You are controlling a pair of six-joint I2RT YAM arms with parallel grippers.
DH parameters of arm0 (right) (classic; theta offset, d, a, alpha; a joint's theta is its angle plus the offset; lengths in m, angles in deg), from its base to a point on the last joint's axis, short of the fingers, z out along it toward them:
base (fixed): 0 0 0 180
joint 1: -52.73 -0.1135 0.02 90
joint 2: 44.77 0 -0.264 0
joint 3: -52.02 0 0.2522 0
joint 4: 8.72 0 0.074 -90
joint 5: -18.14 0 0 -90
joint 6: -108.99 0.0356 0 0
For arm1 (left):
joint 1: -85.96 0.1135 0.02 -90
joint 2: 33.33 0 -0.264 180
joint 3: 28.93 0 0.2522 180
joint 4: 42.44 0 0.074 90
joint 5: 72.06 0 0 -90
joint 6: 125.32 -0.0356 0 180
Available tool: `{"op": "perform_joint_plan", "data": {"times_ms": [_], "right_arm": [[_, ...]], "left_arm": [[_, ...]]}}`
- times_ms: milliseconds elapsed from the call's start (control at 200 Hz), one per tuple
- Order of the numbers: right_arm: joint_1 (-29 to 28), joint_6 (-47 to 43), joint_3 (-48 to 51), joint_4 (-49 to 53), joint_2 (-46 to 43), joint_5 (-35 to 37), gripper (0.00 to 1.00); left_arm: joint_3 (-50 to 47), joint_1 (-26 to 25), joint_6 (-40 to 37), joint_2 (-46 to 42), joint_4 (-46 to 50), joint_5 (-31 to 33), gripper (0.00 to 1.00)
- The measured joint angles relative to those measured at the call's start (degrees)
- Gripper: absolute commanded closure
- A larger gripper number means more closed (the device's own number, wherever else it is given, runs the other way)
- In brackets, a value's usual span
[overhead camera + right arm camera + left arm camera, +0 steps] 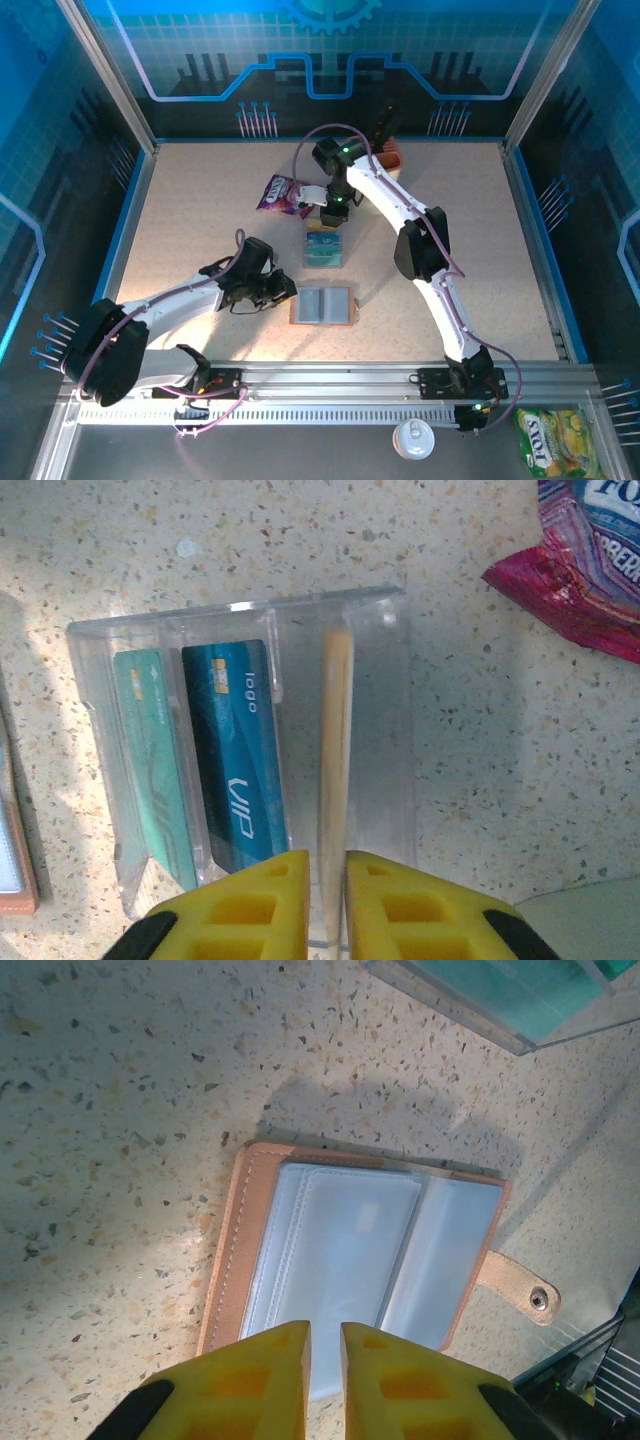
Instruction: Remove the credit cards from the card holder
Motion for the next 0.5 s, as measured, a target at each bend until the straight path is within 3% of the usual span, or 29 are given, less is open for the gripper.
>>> {"op": "perform_joint_plan", "data": {"times_ms": [500], "right_arm": [[0.00,2.16,0.48,-6.29,-0.22,4.59,0.74]], "left_arm": [[-0.42,0.00,0.00,-0.02,0.11,0.00,0.83]]}}
